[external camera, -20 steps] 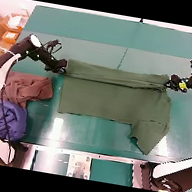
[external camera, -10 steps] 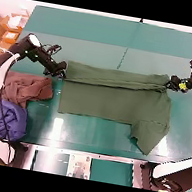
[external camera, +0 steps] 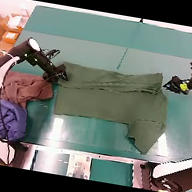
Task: Fold the shirts.
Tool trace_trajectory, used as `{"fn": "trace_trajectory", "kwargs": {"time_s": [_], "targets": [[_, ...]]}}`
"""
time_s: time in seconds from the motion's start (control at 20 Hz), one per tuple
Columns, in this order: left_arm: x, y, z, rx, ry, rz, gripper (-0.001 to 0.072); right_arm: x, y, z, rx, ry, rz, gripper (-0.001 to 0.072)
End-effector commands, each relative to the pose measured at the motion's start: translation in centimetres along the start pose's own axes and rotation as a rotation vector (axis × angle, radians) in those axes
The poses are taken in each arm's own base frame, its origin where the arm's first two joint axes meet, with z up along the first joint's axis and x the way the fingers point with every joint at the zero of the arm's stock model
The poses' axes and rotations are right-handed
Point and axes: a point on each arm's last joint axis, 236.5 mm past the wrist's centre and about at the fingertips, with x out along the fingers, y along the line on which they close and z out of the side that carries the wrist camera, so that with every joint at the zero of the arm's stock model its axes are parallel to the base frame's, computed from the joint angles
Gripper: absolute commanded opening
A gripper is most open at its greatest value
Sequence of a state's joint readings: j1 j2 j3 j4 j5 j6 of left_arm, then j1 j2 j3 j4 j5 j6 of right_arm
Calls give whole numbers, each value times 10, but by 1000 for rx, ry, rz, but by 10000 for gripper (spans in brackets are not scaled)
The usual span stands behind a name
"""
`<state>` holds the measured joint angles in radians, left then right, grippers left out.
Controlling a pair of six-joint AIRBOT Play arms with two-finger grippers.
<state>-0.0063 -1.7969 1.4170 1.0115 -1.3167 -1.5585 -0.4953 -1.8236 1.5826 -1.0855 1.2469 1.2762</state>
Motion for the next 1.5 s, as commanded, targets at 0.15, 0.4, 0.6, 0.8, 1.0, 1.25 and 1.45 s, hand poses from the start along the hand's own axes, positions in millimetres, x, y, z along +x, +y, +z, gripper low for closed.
{"fn": "trace_trajectory", "kwargs": {"time_s": [0.15, 0.4, 0.6, 0.8, 1.0, 1.25, 1.45], "targets": [[-54, -26, -21, 86, -33, -20, 519, -66, -3, -49, 133, 32, 14, 292], [-90, -11, -89, 138, -115, 92, 519, -96, -39, -138, 338, -34, -24, 293], [-66, 2, -146, 56, -267, 22, 521, -86, -73, -203, 529, -109, -69, 296], [-13, 11, -171, -126, -377, -164, 521, -53, -70, -235, 562, -82, -66, 299], [20, 6, -172, -146, -444, -196, 520, -49, -65, -237, 577, -79, -44, 375], [33, 3, -174, -207, -455, -197, 521, -49, -60, -229, 585, -102, -15, 375], [39, -2, -192, -197, -369, -200, 520, -50, -64, -226, 586, -120, -26, 375]]}}
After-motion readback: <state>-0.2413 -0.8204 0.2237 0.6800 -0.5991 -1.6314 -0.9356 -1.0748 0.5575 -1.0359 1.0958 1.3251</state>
